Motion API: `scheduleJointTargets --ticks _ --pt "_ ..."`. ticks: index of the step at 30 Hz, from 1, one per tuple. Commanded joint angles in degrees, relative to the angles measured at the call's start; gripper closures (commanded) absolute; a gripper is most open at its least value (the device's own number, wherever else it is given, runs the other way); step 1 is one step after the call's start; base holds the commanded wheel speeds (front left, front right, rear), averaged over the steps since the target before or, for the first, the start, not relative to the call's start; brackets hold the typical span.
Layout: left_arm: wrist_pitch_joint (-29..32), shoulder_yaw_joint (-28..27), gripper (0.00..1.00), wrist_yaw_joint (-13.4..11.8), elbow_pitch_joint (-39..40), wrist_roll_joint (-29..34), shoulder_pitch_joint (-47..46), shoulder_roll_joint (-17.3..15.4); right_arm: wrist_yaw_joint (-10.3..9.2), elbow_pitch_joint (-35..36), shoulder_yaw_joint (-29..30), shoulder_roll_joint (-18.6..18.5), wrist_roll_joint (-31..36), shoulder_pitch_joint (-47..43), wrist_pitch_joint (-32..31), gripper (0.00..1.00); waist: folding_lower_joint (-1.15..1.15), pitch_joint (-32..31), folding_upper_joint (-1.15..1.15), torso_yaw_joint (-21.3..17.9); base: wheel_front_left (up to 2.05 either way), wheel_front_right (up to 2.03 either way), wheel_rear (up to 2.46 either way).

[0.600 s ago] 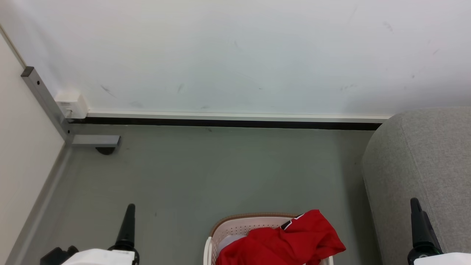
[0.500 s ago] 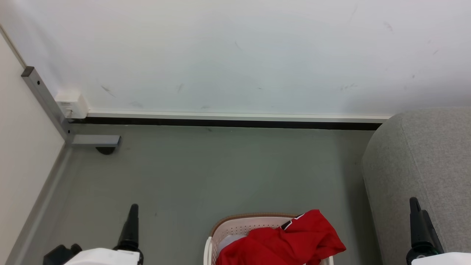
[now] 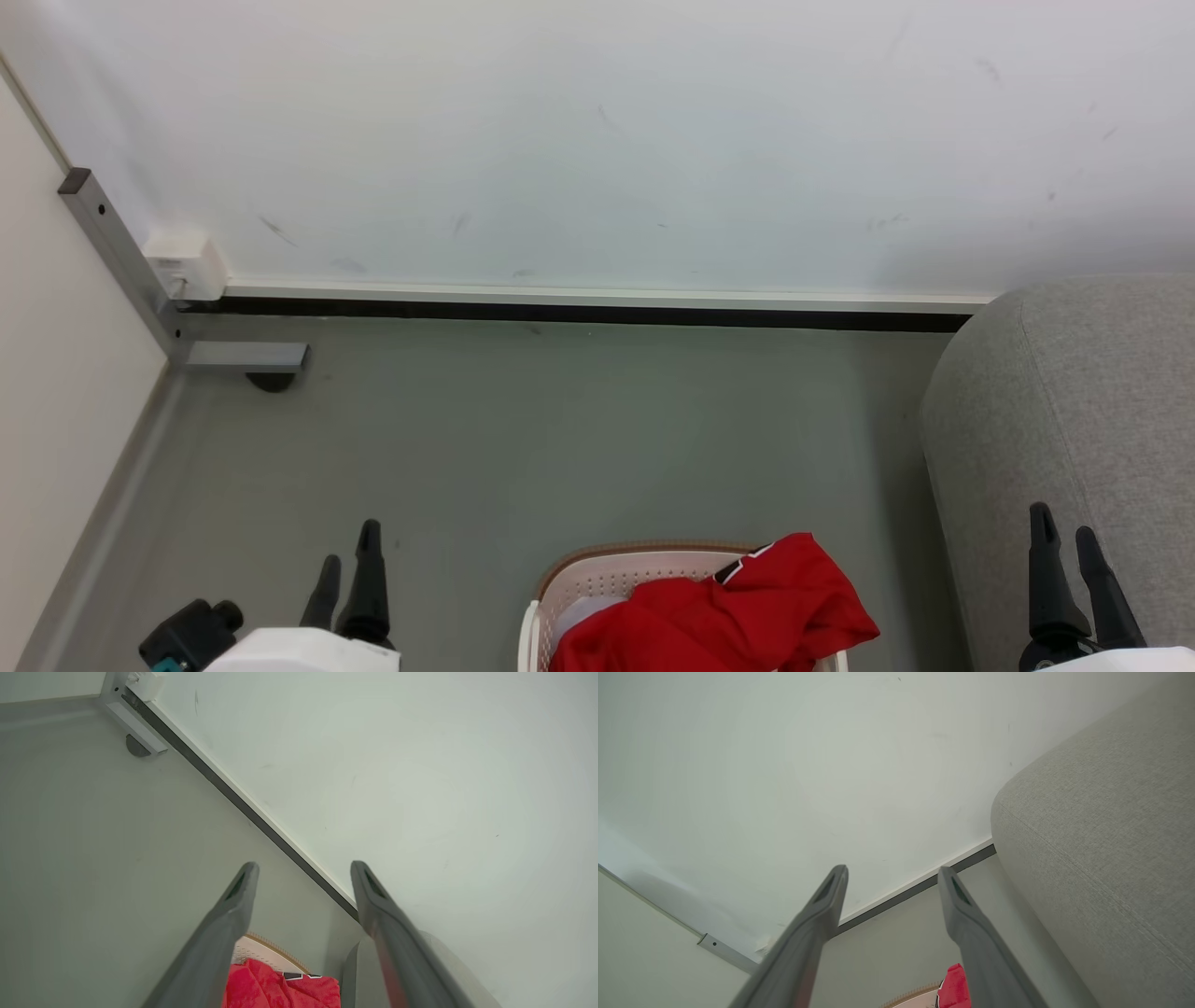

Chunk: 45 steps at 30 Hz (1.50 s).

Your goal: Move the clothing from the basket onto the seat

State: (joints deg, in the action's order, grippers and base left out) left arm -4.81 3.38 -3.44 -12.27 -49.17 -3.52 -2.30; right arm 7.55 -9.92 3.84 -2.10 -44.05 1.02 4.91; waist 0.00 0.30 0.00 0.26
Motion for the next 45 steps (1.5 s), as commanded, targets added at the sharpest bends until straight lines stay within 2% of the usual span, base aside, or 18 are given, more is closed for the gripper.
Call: scheduleJointTargets --ticks 1,27,45 --pt "-0.6 0.1 0.00 -0.2 0.7 2.2 -0.7 -0.5 -0.05 0.9 0.0 -0.7 2.0 0.0 0.5 0.00 0.00 0.0 0.00 0.0 0.00 0.00 0.00" --pt "-4.8 1.1 0.00 -1.4 1.3 23.2 -0.2 -0.6 -0.07 1.2 -1.5 -0.9 20.6 -1.2 4.7 0.00 0.00 -0.2 0.00 0.4 0.00 0.00 0.00" --pt "-7.1 1.3 0.00 -1.6 1.1 34.0 0.4 -1.1 -0.09 0.3 -2.0 -0.9 30.1 -2.1 7.0 0.00 0.00 -0.1 0.00 0.2 0.00 0.00 0.00"
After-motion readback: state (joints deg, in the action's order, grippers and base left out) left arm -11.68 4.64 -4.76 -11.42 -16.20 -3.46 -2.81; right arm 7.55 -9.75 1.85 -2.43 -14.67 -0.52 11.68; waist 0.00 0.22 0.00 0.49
